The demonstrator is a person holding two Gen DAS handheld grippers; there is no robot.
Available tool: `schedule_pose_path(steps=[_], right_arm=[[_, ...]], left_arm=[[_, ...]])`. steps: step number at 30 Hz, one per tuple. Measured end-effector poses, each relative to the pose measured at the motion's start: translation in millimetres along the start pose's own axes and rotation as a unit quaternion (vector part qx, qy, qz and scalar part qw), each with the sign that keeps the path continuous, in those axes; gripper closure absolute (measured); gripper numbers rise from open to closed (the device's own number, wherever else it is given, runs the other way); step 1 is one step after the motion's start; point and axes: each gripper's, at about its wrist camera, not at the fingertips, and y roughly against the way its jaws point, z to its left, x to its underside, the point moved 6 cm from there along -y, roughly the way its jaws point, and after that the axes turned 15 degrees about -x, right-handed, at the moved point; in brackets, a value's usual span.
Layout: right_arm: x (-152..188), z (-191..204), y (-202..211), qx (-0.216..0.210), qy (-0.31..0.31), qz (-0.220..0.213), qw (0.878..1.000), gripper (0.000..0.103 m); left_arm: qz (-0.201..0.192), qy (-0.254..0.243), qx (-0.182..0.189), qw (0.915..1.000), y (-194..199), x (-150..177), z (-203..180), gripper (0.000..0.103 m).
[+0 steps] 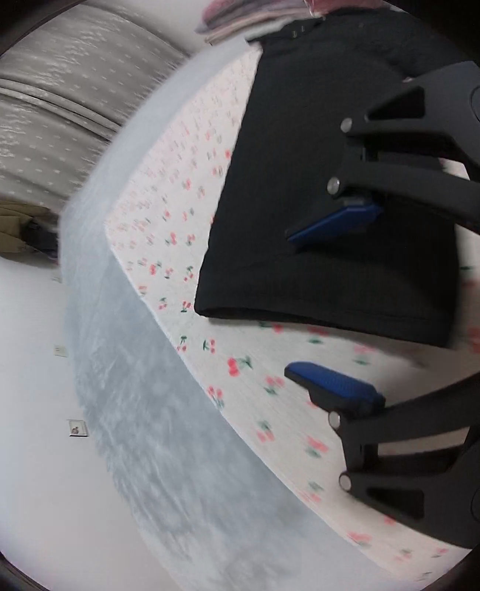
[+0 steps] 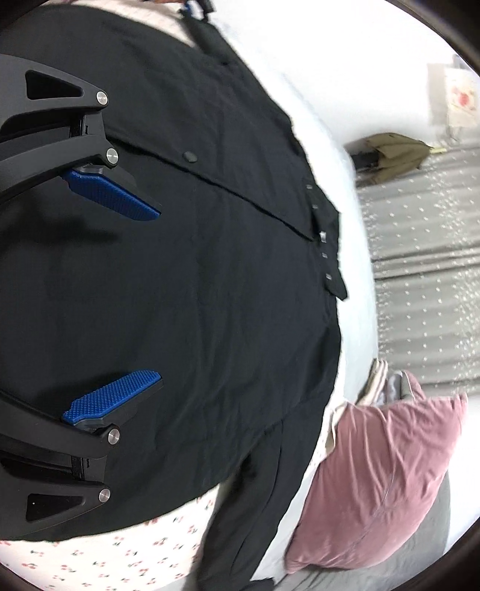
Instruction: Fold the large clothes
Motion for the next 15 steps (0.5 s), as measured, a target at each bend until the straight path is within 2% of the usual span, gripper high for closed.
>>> schedule_pose_path(steps=[2,3,4,5,6,7,9,10,12,13,15], right_arm=[[5.5,3.5,-17.4,0.009,0.013,0.027,1.000,0.018],[8.1,5.2,-24.5,0.012,0.020,0.042,0.999,0.018],[11.0,6.1,-29.9,0.020,0.027,0.054,0.998,0.018],[11.1,7.3,-31.4,0.025,0.032,0.056,0.998,0.018],[10.6,8.4,-32.6,0.029,0.038,0.057,0.997,0.018],[12.1,9.4,-33.4,0.028,0.039,0.057,0.997,0.018],[12.3,7.6,-36.2,0.026,0.036,0.057,0.997,0.017],[13.0,7.3,-35.6,0.026,0.036,0.057,0.997,0.017],[13.8,8.2,-39.4,0.026,0.039,0.059,0.997,0.017],[11.1,8.0,-43.7,0.027,0.040,0.059,0.997,0.016],[11.2,6.9,-43.1,0.028,0.042,0.060,0.997,0.016]], left_arm=[[-0.014,-0.015,-0.016,0.9997,-9.9,-8.3,-11.0,0.041],[-0.023,-0.023,-0.019,0.9993,-10.2,-10.9,-17.7,0.072],[-0.028,-0.041,-0.020,0.9986,-8.0,-11.9,-27.9,0.086],[-0.043,-0.057,-0.030,0.9970,-1.7,-12.9,-33.9,0.093],[-0.081,-0.081,-0.047,0.9923,12.7,-13.9,-41.6,0.094],[-0.108,-0.080,-0.058,0.9892,22.2,-15.3,-41.5,0.094],[-0.144,-0.045,-0.089,0.9845,30.4,-18.4,-26.5,0.094],[-0.139,-0.035,-0.122,0.9821,19.7,-18.8,-15.7,0.093],[-0.083,-0.042,-0.157,0.9833,-13.8,-12.8,-7.5,0.090],[-0.083,-0.044,-0.168,0.9813,-14.0,-14.4,-8.2,0.089],[-0.096,-0.051,-0.197,0.9743,-3.3,-19.4,-12.3,0.080]])
